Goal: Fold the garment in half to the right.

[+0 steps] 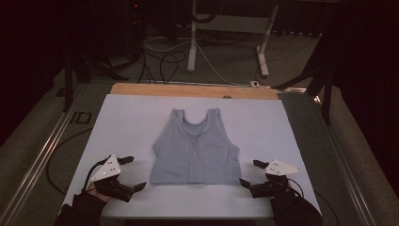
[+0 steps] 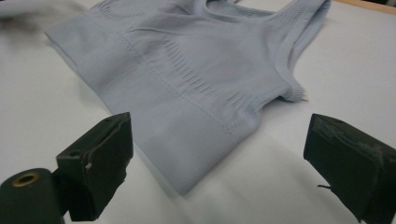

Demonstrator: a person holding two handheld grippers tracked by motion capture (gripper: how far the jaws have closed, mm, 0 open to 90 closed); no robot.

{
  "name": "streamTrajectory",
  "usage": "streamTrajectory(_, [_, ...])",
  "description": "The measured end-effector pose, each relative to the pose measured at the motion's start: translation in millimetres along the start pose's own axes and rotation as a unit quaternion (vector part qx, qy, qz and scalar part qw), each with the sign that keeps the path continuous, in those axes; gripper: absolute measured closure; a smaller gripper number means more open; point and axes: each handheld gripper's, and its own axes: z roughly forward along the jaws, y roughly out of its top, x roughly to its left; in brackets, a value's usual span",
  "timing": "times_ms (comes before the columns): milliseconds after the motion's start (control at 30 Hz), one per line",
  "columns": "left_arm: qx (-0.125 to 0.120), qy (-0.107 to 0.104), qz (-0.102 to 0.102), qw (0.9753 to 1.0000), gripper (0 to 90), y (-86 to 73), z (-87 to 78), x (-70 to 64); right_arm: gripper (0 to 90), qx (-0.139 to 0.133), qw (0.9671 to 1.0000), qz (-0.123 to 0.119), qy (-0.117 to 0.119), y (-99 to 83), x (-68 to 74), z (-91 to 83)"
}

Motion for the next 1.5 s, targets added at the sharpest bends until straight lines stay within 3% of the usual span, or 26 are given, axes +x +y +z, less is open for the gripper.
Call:
streamTrajectory(267, [0.0,0.001,0.002,1.0,0.5,2.1,-1.0,-2.4,8.3,0.003,0.9999,-0.013,-0.005,0.2,1.4,1.6])
streamTrajectory(933, [-0.002,-0.012,0.009,0.9999,0.5,5.7,-1.7,-5.0,8.3,0.019,0.9998,-0.006,-0.004,1.6,3.6,2.2])
streamTrajectory(1133, [-0.002,-0.021,0.016,0.9996,0.5,16.9,-0.7,-5.1,8.4,0.011,0.9999,-0.008,0.006,14.0,10.2,-0.3])
streamTrajectory(1500, [-0.004,-0.041,0.016,0.999,0.5,36.3,-5.1,-6.6,8.4,-0.002,0.9996,-0.025,0.01,46.1,8.8,-3.6])
